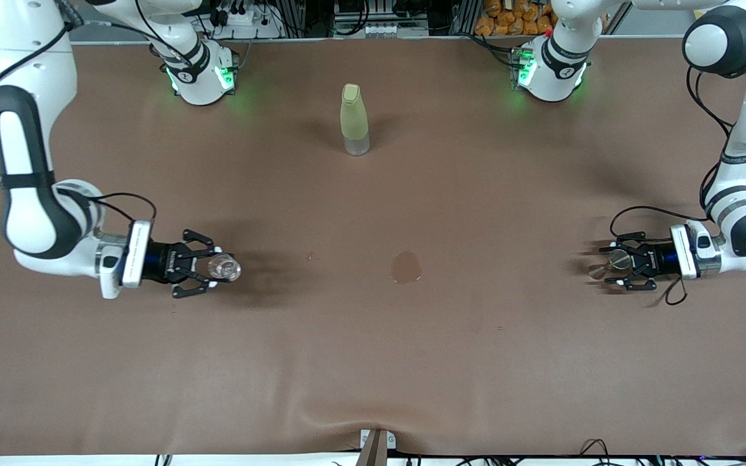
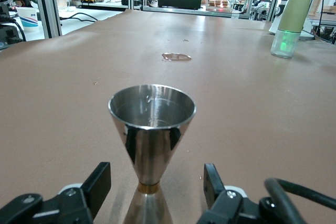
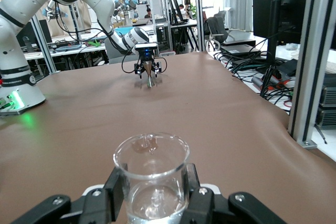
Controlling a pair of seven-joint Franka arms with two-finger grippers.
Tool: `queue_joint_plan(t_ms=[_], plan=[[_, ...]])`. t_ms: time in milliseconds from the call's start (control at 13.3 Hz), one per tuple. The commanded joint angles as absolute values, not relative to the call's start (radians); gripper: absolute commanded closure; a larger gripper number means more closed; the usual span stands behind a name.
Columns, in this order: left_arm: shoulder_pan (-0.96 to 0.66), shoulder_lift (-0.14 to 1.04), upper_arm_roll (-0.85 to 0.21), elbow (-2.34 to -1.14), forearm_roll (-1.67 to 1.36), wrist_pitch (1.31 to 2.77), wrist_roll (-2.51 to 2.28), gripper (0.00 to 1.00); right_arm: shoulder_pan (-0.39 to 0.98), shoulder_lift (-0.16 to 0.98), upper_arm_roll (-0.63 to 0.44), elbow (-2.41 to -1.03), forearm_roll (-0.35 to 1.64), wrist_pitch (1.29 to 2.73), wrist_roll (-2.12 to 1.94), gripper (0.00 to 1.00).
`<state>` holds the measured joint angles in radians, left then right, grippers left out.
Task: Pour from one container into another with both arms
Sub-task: 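Close the right gripper on the beaker while the left gripper grasps the jigger, then lift the beaker and jigger, bringing both grippers together mid-table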
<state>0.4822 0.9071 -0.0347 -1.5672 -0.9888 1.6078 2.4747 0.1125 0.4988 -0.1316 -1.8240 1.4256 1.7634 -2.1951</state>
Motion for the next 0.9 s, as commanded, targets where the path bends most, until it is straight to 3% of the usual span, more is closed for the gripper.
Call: queue_joint_plan(t_ms=[0, 150, 527, 677, 828], plan=[[0.491, 0.917, -0.038, -1.557, -1.02, 1.591, 2.488, 0.34, 0.162, 0.431, -0.141, -1.897, 1.476, 1.796, -2.171, 0.82], [0.491, 0.916, -0.038, -1.557, -1.02, 1.591, 2.488, 0.39, 0.19, 0.396, -0.141, -1.933, 1.48, 1.85, -2.169, 0.82], [0.491, 0.916, -0.037, -1.557, -1.019, 1.591, 2.494, 0.63, 0.207, 0.359, -0.143, -1.967, 1.486, 1.87, -2.14, 0.83], [0.489, 0.913, -0.038, -1.557, -1.019, 1.591, 2.497, 0.81, 0.206, 0.359, -0.141, -1.971, 1.486, 1.868, -2.141, 0.83], [0.483, 0.904, -0.038, -1.555, -1.017, 1.591, 2.496, 0.92, 0.206, 0.348, -0.141, -1.97, 1.486, 1.868, -2.143, 0.83]])
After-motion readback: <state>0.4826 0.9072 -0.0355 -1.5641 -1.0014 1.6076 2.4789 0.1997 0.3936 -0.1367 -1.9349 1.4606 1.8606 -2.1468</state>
